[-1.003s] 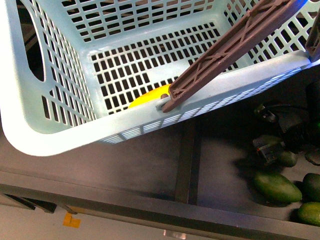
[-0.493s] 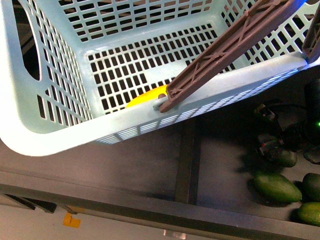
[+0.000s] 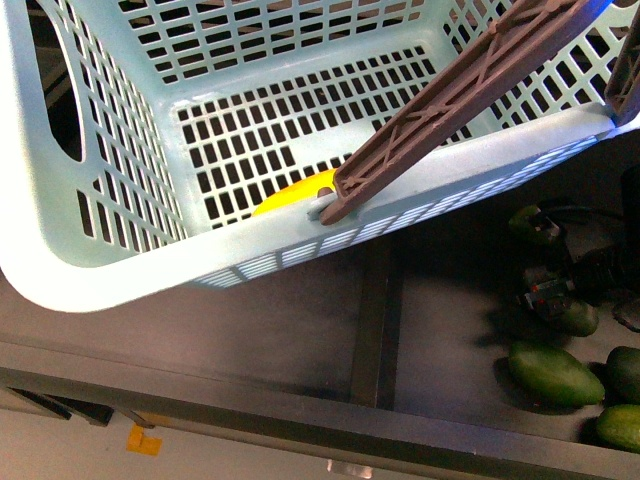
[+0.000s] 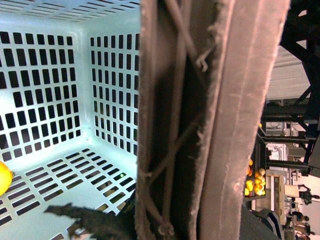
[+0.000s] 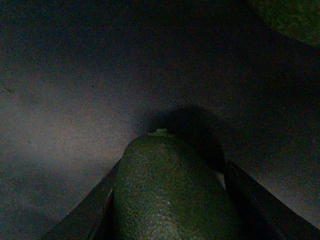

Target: Pick mango and avocado into basket

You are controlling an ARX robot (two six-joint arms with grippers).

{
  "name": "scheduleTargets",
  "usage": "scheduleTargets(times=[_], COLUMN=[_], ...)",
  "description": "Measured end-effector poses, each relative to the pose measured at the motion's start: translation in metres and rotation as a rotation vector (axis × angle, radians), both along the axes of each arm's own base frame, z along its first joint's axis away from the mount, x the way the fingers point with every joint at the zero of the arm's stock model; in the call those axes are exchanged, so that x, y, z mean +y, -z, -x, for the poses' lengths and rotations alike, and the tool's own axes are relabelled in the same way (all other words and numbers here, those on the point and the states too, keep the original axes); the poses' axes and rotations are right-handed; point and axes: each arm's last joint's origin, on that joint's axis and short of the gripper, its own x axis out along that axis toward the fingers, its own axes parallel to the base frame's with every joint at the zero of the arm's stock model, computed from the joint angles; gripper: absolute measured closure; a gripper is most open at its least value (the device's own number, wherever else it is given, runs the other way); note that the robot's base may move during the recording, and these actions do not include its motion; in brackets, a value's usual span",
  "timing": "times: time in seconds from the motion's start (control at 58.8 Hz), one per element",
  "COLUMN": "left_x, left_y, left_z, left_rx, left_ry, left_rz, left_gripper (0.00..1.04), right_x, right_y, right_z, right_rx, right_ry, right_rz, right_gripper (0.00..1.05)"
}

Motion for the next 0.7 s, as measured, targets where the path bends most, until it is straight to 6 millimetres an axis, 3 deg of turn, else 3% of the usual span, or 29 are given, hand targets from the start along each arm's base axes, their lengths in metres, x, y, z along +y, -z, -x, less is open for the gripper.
scheduleTargets(times=[0.17, 0.357, 0.51, 0.697], left_x=[0.000, 0.000, 0.000, 0.000], left_y=[0.000, 0.000, 0.000, 0.000], left_z=[0.000, 0.000, 0.000, 0.000], left_rx=[0.000, 0.000, 0.000, 0.000], left_ry=[0.001, 0.001, 0.001, 0.001], left_rz=[0.001, 0.001, 0.001, 0.001], left_gripper=[0.89, 0.89, 0.89, 0.89], right_x=[-0.011, -0.033, -0.054, -0.077], right_y=[-0.011, -0.045, -0.079, -0.129], right_z=[0.007, 0.018, 0.036, 0.072], right_rx=[-0.026, -0.120, -0.207, -0.312], right_ry=[0.029, 0.070, 0.095, 0.110], right_rz=[-0.018, -0.044, -0.076, -0.116], right_gripper=[0.54, 0.54, 0.54, 0.54])
